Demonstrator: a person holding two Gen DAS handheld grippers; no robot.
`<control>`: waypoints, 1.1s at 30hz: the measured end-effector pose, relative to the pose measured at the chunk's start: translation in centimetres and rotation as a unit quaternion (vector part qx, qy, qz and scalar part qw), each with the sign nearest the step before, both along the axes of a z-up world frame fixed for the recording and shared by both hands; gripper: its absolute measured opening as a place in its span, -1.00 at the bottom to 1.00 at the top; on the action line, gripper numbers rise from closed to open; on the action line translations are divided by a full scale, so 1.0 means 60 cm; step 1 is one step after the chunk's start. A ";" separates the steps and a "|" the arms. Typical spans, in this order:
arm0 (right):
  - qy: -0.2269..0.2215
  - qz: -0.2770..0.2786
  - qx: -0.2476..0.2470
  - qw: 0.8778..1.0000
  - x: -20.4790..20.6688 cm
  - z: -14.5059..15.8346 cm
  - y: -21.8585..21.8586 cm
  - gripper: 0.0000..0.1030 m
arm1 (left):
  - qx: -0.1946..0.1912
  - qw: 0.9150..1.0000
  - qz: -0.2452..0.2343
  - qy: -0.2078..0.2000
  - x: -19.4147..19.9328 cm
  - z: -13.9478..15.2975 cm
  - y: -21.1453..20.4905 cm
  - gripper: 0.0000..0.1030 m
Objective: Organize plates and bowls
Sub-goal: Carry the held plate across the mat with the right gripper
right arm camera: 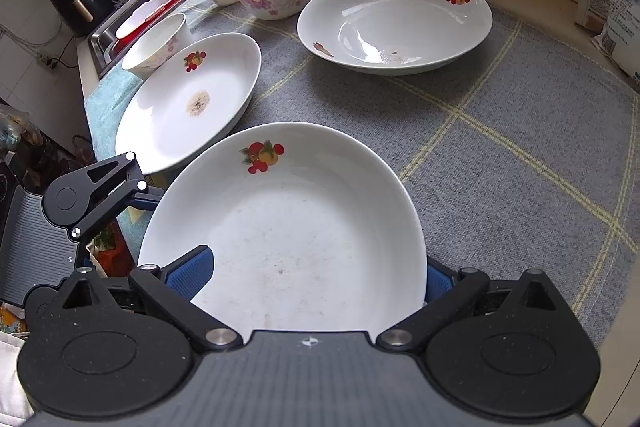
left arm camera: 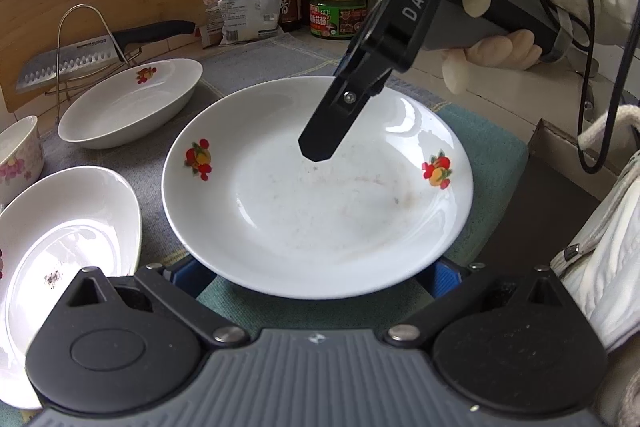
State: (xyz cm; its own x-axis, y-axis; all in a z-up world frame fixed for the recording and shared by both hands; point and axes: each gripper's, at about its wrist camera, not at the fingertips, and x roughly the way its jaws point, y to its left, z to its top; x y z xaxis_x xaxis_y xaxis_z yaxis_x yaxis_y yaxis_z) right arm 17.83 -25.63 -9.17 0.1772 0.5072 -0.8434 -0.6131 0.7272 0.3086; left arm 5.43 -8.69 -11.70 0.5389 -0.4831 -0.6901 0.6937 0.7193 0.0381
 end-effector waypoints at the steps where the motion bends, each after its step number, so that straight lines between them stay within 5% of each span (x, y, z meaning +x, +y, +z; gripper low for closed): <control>1: -0.002 -0.001 0.001 1.000 0.000 0.002 -0.003 1.00 | 0.001 1.000 -0.002 -0.002 0.001 0.002 -0.002 0.99; 33: -0.068 -0.117 -0.012 0.991 0.100 0.010 -0.174 1.00 | -0.007 0.998 -0.063 -0.029 0.155 -0.001 -0.151 0.99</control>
State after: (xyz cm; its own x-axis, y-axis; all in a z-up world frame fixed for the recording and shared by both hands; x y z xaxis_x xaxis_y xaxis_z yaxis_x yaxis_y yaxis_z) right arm 23.84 -36.04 -8.55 0.3994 0.4186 -0.8156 -0.4621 0.8603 0.2153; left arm 14.73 -17.73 -11.77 0.5123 -0.5583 -0.6525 0.7754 0.6274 0.0720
